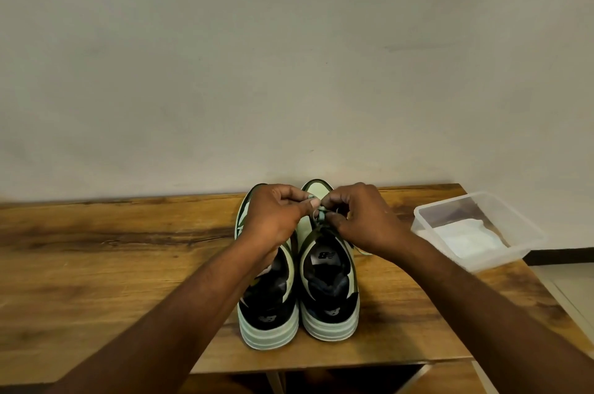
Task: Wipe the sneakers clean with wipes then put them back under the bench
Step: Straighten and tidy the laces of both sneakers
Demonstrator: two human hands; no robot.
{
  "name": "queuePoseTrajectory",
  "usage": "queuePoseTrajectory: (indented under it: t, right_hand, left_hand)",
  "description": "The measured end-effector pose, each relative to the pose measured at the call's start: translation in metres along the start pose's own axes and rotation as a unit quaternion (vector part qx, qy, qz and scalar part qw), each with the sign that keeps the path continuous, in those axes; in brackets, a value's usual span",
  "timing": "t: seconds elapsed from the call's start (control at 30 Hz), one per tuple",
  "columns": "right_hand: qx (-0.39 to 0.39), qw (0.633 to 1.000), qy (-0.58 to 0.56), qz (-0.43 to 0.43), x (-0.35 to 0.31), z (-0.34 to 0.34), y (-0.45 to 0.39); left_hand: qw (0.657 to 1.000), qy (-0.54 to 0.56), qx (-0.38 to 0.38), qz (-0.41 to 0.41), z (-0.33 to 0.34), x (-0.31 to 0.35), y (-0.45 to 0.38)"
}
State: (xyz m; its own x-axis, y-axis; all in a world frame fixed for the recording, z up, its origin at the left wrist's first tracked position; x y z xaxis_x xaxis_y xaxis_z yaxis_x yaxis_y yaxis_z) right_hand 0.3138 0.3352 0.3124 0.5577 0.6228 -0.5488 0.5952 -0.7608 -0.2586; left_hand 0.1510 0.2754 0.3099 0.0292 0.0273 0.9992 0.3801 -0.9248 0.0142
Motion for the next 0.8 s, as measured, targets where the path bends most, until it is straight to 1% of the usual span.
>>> queuePoseTrajectory:
  t: [0.1, 0.23, 0.4, 0.47, 0.53, 0.63, 0.8]
  right_hand:
    - [0.033, 0.999, -0.015, -0.007, 0.0, 0.0, 0.001]
    - [0.09, 0.995, -0.024, -0.018, 0.001, -0.002, 0.004]
    - [0.122, 0.982, 0.043, -0.14, 0.003, -0.002, 0.005]
    - [0.125, 0.977, 0.058, -0.165, 0.003, -0.003, 0.006]
    - [0.119, 0.976, 0.04, -0.176, 0.005, -0.006, 0.005]
    - [0.099, 0.98, -0.011, -0.173, 0.008, -0.011, 0.0]
    - [0.062, 0.984, -0.058, -0.156, 0.01, -0.019, -0.002]
  left_hand:
    - [1.0, 0.015, 0.001, -0.015, -0.001, 0.001, -0.001]
    - [0.999, 0.027, 0.021, -0.034, -0.003, 0.0, -0.004]
    - [0.997, 0.021, 0.047, -0.05, -0.003, -0.001, -0.005]
    - [0.997, 0.02, 0.051, -0.056, -0.003, -0.001, -0.005]
    - [0.997, 0.018, 0.053, -0.058, -0.002, -0.001, -0.005]
    - [0.997, 0.019, 0.052, -0.053, -0.001, 0.0, -0.004]
    - [0.998, 0.011, 0.051, -0.042, -0.001, -0.002, -0.005]
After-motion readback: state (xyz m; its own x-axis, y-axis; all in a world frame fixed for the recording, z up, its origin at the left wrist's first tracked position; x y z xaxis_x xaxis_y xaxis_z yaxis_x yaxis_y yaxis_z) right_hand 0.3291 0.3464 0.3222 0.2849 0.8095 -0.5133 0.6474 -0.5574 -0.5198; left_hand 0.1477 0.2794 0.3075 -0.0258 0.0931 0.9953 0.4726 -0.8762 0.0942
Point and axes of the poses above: each hand's wrist, its own y-axis away from the middle knuckle, its own z-axis out of the palm, x = y × z, the point moved 1 cm from there along -y, towards the middle knuckle, and after that the axes turned 6 degrees about y, right-handed, at the moved point
